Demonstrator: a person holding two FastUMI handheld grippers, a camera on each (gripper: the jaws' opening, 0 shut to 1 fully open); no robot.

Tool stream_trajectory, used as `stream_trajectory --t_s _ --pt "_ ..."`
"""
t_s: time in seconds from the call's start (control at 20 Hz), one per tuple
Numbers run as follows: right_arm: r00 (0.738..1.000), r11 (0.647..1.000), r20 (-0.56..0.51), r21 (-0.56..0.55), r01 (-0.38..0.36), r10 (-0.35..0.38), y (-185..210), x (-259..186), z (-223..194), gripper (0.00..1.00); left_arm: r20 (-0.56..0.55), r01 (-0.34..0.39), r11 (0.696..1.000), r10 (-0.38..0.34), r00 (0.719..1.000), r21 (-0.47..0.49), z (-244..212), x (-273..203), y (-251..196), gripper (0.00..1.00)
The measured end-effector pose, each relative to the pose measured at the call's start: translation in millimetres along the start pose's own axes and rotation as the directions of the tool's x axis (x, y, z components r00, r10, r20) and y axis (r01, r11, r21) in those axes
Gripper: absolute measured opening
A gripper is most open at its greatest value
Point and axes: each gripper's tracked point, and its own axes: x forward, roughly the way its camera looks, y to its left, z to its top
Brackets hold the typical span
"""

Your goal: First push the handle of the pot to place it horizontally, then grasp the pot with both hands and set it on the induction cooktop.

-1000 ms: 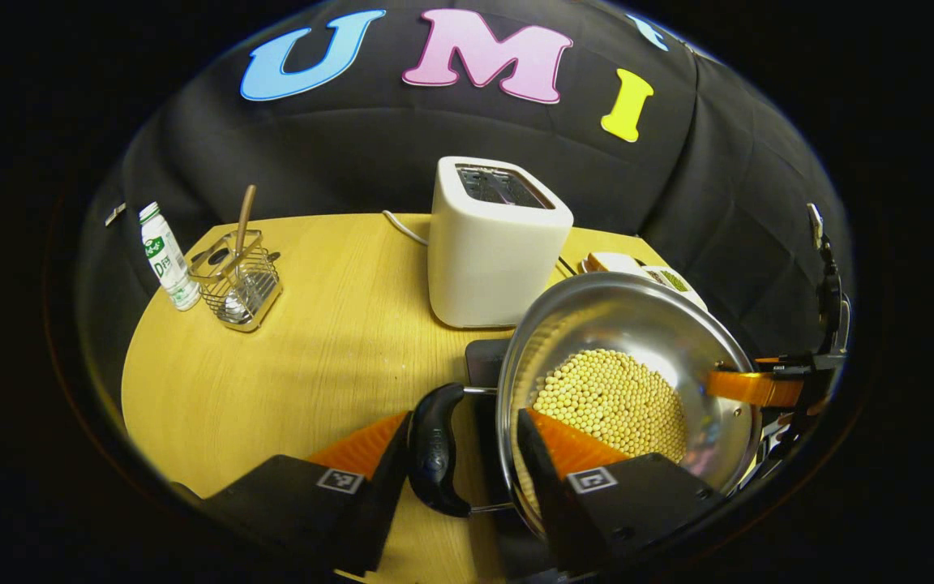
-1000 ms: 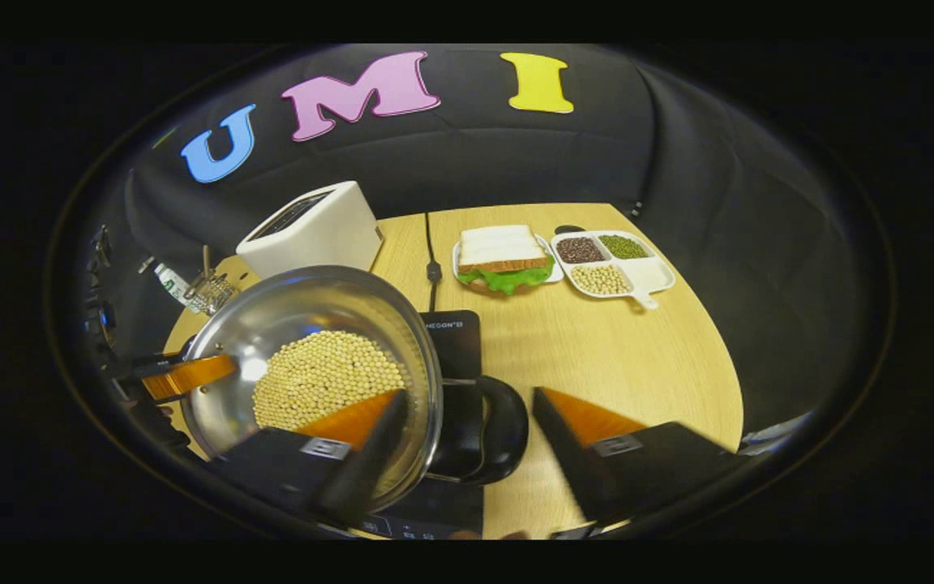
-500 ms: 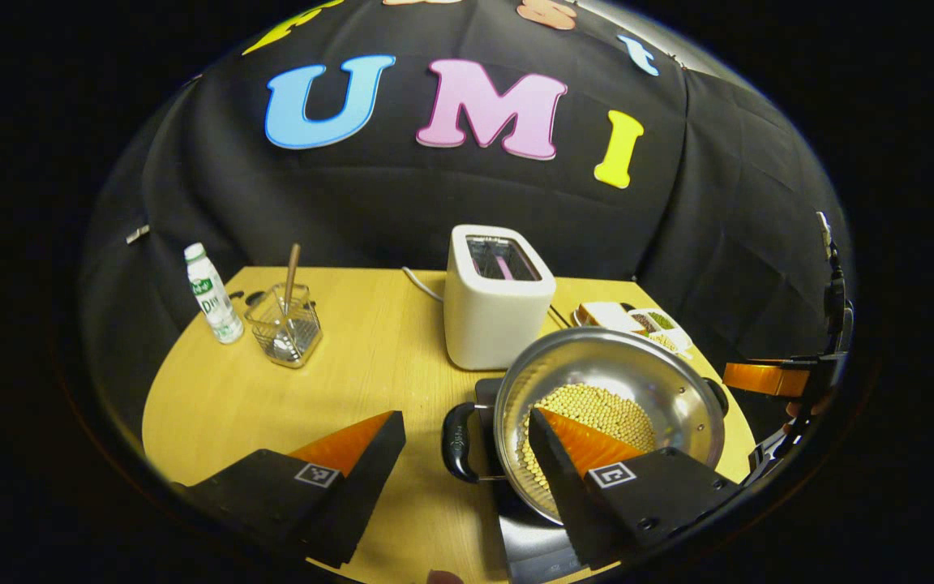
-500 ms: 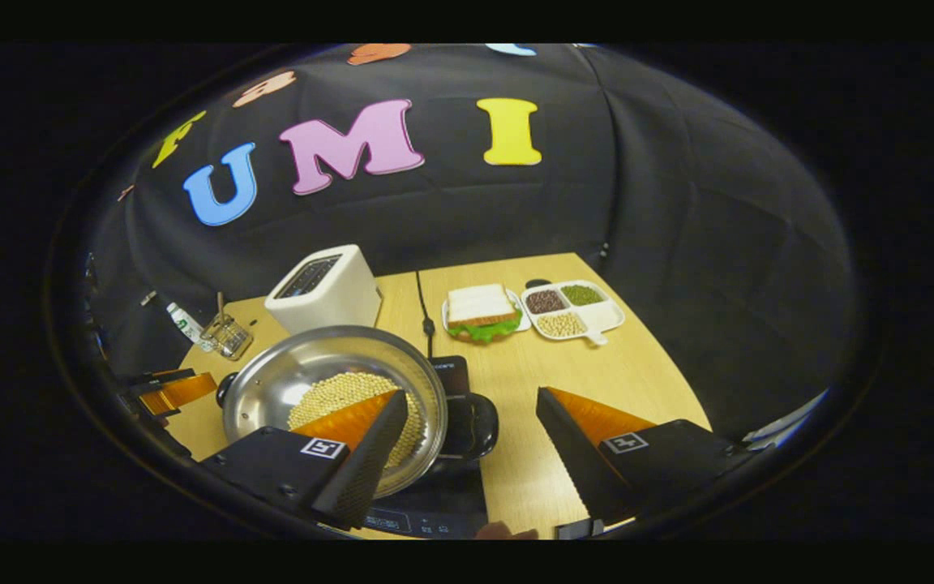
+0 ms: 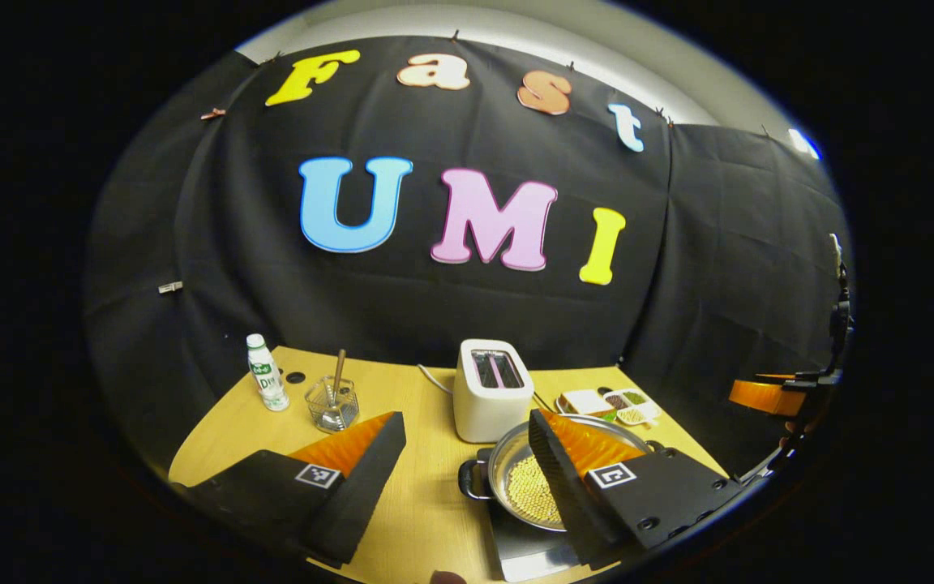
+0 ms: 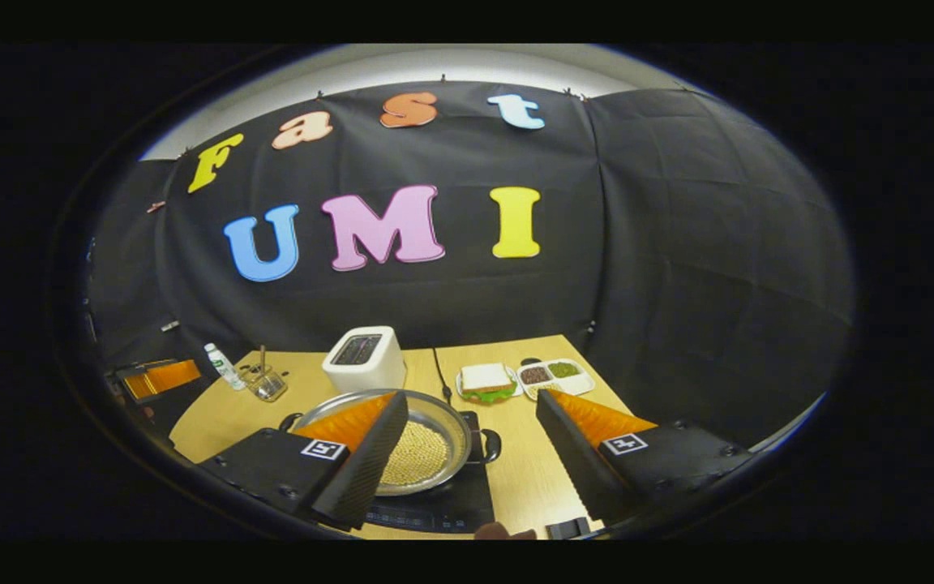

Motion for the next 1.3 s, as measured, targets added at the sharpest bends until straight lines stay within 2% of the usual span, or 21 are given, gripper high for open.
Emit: stream_trajectory --t_s 0.25,0.3,0.5,0.75,1.3 --pt "0.99 0.999 0.133 -0.014 -0.036 0.038 27.6 -39.8 32.4 0.98 0.134 -0.046 0.996 0.035 0.99 0.074 39.2 -50.3 9.2 0.95" --pt "0.986 0.999 0.161 -0.021 -0.04 0.043 31.4 -46.8 37.8 0.98 0.159 -0.053 0.995 0.039 0.987 0.084 43.4 -61.0 7.2 0.92" --pt "0.97 0.998 0.237 -0.059 -0.038 0.051 42.0 -72.5 45.7 0.98 0.222 -0.081 0.99 0.054 0.973 0.111 48.9 -89.4 2.9 0.95" --pt "0.967 0.997 0.247 -0.073 -0.038 0.054 47.7 -77.8 45.5 0.98 0.23 -0.079 0.985 0.042 0.972 0.155 51.4 -100.4 -6.0 0.93" --pt "0.969 0.996 0.243 -0.081 -0.024 0.043 44.5 -75.7 44.5 0.98 0.191 -0.063 0.989 0.037 0.981 0.132 46.2 -89.2 -9.5 0.95"
